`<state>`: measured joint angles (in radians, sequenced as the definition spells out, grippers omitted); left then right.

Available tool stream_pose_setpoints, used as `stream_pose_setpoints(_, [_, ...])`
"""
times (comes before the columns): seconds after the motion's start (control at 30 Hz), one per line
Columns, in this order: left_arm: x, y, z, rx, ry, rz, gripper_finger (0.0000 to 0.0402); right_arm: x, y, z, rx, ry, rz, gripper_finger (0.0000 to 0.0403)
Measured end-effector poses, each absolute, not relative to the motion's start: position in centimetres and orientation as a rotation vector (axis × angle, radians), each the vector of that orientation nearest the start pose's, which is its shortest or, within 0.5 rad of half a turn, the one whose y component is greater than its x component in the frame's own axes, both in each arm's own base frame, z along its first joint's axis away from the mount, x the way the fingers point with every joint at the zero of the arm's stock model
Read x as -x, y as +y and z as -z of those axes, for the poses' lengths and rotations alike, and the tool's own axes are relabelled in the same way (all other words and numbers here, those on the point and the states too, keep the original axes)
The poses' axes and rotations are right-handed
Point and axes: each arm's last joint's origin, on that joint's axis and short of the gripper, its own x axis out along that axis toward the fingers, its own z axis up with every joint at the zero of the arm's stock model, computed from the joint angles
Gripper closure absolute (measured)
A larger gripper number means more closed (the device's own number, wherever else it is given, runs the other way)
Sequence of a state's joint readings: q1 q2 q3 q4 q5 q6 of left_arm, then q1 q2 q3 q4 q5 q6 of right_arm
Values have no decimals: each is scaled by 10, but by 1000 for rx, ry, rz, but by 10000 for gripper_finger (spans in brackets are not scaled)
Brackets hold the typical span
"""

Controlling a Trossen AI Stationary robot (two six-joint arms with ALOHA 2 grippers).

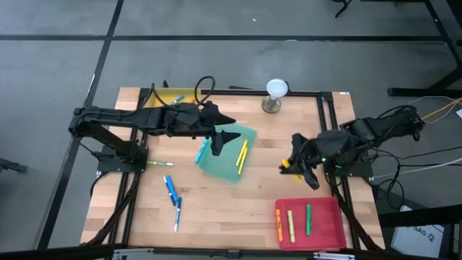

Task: Pick & Place Markers
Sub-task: Put the yellow highlighter pen into the pink bin

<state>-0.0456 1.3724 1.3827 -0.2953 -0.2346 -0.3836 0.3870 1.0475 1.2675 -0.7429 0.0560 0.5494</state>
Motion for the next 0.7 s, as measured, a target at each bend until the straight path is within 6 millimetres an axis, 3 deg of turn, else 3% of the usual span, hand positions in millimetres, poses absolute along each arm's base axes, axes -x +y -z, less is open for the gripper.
stream_pose_setpoints(0.3, [-303,-7,-398,361,242,-250,123,-177,102,-381,-338,743,-263,343])
stream_pose_setpoints(0.7, [-303,-7,-398,370,243,-253,123,-176,137,-337,349,1014,-570,343])
